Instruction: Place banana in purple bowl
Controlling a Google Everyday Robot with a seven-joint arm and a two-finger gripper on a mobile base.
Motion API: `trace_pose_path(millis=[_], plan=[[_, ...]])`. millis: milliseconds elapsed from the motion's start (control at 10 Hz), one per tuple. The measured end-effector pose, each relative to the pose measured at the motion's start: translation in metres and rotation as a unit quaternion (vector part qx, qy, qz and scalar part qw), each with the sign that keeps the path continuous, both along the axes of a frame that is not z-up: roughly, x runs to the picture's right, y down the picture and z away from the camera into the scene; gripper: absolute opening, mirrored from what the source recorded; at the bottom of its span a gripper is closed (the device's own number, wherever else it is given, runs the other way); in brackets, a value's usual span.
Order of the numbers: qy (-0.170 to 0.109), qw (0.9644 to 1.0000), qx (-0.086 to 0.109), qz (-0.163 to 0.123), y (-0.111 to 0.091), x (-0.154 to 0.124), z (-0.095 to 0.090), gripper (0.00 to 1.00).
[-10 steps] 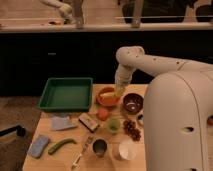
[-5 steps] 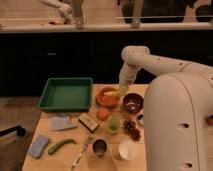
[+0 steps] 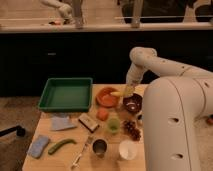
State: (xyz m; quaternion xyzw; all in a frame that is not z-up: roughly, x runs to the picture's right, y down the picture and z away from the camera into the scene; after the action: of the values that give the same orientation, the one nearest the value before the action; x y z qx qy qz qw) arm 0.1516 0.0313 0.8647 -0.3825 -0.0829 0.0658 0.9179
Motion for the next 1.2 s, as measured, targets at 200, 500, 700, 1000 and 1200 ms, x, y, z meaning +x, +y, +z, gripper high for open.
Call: trace_pose_path(millis=[200,500,700,1000,1200], plan=[[0.014,0.9995,-0.024,0.014,0.012,0.015,0.018,0.0],[0.029,0.998,-0.044,0.036,0.018,0.032,0.028,0.0],[0.032,0.9973,-0.045,0.049,0.018,0.041,0.028,0.0],[0.032,0.9965,-0.037,0.068,0.012,0.051,0.02,0.0],[0.032,0.9959,-0.033,0.079,0.008,0.057,0.016,0.0]])
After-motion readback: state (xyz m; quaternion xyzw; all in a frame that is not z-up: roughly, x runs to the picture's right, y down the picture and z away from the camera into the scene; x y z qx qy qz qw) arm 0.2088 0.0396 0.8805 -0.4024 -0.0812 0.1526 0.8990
